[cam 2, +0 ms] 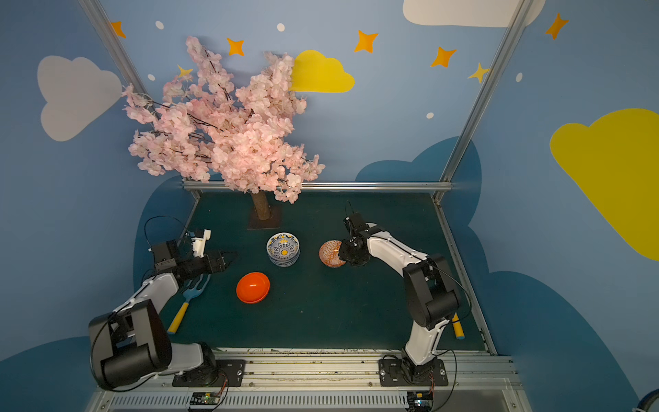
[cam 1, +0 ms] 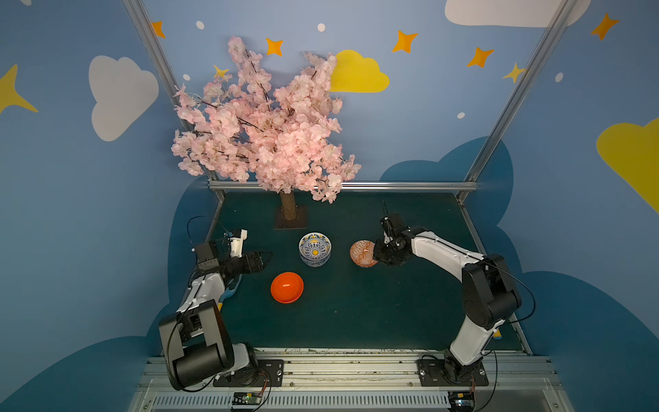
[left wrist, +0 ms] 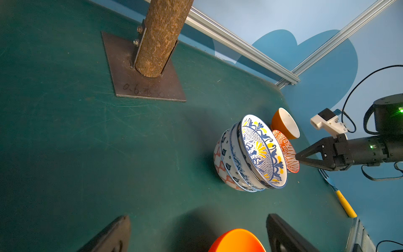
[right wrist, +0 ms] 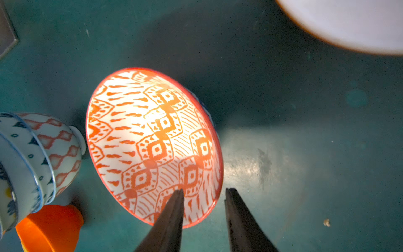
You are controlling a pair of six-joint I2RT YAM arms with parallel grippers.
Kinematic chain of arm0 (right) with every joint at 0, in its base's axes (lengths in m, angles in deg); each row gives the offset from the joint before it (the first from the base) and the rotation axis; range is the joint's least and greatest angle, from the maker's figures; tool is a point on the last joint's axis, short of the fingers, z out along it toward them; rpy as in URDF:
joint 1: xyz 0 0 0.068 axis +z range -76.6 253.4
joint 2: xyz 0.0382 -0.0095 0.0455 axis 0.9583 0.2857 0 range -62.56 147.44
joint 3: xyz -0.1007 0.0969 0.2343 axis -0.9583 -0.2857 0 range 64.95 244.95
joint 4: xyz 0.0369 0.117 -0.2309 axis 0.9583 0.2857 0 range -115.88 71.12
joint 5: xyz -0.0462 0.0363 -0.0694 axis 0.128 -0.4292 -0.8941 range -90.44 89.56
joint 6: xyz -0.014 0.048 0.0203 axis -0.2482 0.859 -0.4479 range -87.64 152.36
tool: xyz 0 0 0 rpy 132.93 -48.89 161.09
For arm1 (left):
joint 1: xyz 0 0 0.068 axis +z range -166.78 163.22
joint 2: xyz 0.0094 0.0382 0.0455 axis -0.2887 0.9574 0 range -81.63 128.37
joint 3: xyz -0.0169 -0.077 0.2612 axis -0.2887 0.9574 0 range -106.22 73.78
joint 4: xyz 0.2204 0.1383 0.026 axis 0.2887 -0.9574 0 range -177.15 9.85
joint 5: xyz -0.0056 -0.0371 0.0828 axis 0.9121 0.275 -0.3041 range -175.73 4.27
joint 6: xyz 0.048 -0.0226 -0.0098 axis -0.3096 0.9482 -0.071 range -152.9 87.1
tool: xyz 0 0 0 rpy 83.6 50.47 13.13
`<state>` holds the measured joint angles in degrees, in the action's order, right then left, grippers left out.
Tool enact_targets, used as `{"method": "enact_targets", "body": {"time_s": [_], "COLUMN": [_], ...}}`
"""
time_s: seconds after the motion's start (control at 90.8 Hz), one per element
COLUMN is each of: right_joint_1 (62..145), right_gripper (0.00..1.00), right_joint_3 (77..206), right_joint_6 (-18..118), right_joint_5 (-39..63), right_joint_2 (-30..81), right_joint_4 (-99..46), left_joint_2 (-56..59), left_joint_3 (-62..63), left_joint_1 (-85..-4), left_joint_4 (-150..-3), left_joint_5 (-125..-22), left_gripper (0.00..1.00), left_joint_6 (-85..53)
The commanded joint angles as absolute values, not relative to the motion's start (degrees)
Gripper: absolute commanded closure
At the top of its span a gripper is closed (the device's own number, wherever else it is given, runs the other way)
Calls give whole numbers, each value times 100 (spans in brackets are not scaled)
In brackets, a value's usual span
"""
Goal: Stack the bowls
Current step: Move the bowl to the center of the board.
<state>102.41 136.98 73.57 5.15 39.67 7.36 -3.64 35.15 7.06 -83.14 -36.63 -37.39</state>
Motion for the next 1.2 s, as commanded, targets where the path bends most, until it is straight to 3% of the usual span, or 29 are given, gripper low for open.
{"method": "enact_targets", "body": {"time_s": [0.0,0.562,0.848,1.189], "right_joint_1": [10236,10467,10547,10541], "right_gripper": [60,72,83,83], "right_joint_3": [13773,13834,13896,13841], "right_joint_6": [7323,7290,7288,7348], "right_joint_5": [434,581,705,832], "right_joint_2": [3863,4186,4303,4194], "right_joint_4": [941,850,840,819], "left_joint_2": [-390,-411,-411,-402], "left_joint_3": [3440,3440,3440,3447], "left_joint_1": [689,695,691,693], "left_joint_4": [-8349,-8349,-8340,-8332], "left_joint_5": [-3598,-3620,-3636,-3643], "left_gripper": [0,0,0,0], "left_joint_6": [-3766,-3766,-3767,-3764]}}
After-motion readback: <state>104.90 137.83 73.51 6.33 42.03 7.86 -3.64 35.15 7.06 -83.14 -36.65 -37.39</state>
